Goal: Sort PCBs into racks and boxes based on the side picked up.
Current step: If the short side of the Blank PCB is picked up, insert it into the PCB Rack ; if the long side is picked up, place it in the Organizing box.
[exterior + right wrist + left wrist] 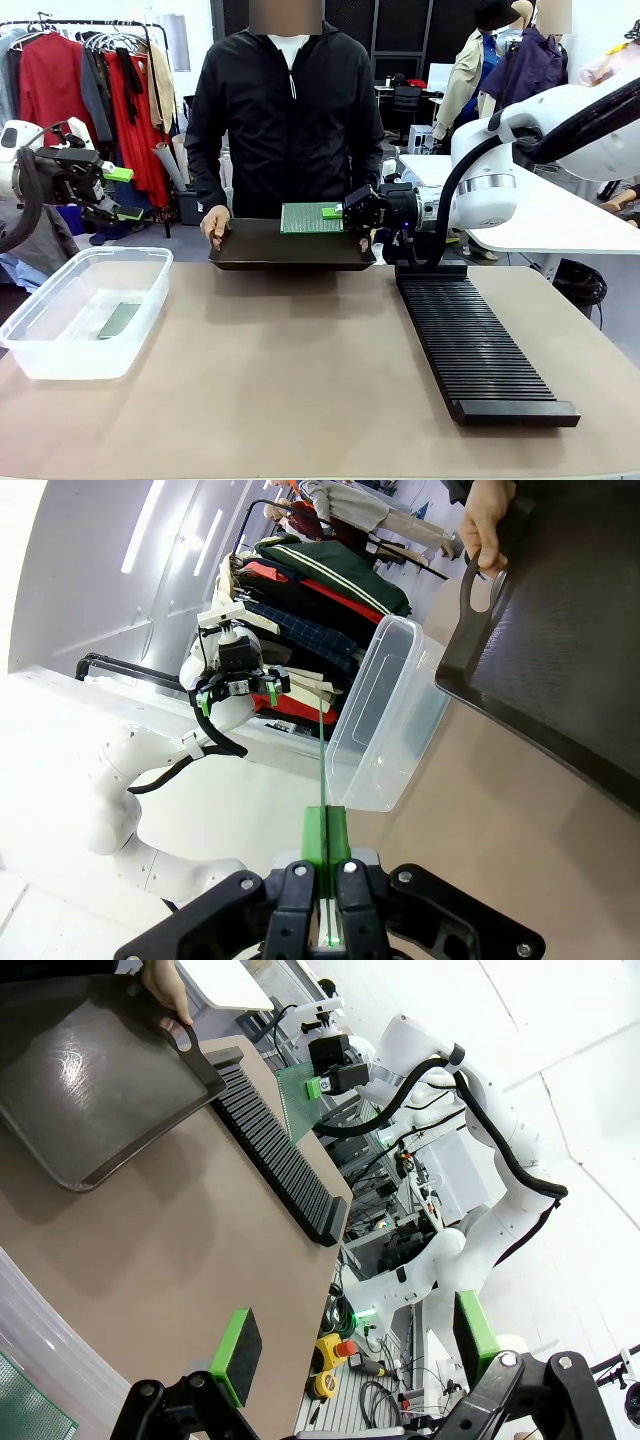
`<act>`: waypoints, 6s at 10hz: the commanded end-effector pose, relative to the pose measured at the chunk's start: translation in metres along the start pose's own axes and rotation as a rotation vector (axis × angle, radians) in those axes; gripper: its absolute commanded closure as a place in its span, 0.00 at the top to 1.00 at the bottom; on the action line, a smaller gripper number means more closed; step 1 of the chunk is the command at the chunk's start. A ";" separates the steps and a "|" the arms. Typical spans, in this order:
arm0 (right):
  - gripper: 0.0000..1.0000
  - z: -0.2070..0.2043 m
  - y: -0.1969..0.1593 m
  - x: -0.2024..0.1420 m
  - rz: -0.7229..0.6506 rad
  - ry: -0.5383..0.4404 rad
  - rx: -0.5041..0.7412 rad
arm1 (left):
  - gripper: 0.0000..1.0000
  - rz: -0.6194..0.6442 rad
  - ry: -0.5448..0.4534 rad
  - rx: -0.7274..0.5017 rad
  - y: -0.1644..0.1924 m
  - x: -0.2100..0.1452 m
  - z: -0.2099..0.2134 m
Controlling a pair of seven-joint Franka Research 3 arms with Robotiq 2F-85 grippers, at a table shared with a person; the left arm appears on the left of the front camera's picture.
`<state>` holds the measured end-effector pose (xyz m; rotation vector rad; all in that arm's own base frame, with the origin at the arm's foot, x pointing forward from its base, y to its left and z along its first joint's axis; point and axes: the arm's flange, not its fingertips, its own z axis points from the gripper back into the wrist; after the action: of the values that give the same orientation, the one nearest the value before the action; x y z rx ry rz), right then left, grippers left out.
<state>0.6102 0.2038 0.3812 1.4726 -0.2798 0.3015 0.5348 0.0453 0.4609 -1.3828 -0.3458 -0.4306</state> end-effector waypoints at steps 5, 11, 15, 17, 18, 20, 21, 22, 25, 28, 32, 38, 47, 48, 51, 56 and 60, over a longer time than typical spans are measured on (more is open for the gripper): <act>0.00 0.035 0.017 -0.003 0.208 0.096 0.015 | 1.00 -0.004 -0.009 -0.002 -0.002 0.000 0.001; 0.00 0.124 0.011 -0.018 0.551 0.070 -0.009 | 1.00 -0.004 -0.009 -0.002 -0.002 0.000 0.001; 0.00 0.189 -0.007 -0.030 0.653 0.054 -0.095 | 1.00 -0.004 -0.009 -0.002 -0.002 0.000 0.001; 0.00 0.218 -0.017 -0.036 0.691 0.022 -0.115 | 1.00 -0.004 -0.009 -0.002 -0.002 0.000 0.001; 0.00 0.233 -0.022 -0.040 0.708 0.000 -0.103 | 1.00 -0.004 -0.009 -0.002 -0.002 0.000 0.001; 0.00 0.253 -0.036 -0.044 0.726 -0.023 -0.078 | 1.00 -0.004 -0.009 -0.002 -0.002 0.000 0.001; 0.00 0.261 -0.045 -0.045 0.729 -0.024 -0.090 | 1.00 -0.004 -0.009 -0.002 -0.002 0.000 0.001; 0.00 0.270 -0.053 -0.047 0.723 -0.025 -0.080 | 1.00 -0.004 -0.009 -0.002 -0.002 0.000 0.001; 0.00 0.290 -0.076 -0.054 0.740 -0.022 -0.122 | 1.00 -0.004 -0.009 -0.002 -0.002 0.000 0.001; 0.00 0.300 -0.105 -0.061 0.763 -0.008 -0.139 | 1.00 -0.004 -0.009 -0.002 -0.002 0.000 0.001; 0.00 0.301 -0.130 -0.070 0.811 -0.005 -0.148 | 1.00 -0.004 -0.009 -0.002 -0.002 0.000 0.001; 0.00 0.298 -0.137 -0.077 0.786 -0.016 -0.144 | 1.00 -0.004 -0.009 -0.002 -0.002 0.000 0.001; 0.00 0.293 -0.146 -0.076 0.832 -0.044 -0.138 | 1.00 -0.004 -0.009 -0.002 -0.002 0.000 0.001; 0.00 0.293 -0.147 -0.078 0.839 -0.045 -0.141 | 1.00 -0.004 -0.009 -0.002 -0.002 0.000 0.001; 0.00 0.293 -0.152 -0.079 0.857 -0.043 -0.155 | 1.00 -0.004 -0.009 -0.002 -0.002 0.000 0.001; 0.00 0.293 -0.155 -0.076 0.863 -0.043 -0.158 | 1.00 -0.004 -0.009 -0.002 -0.002 0.000 0.001; 0.00 0.293 -0.153 -0.078 0.864 -0.040 -0.157 | 1.00 -0.004 -0.009 -0.002 -0.002 0.000 0.001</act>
<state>0.5901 -0.1043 0.2330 1.1493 -0.9152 0.9088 0.5348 0.0456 0.4608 -1.3827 -0.3461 -0.4300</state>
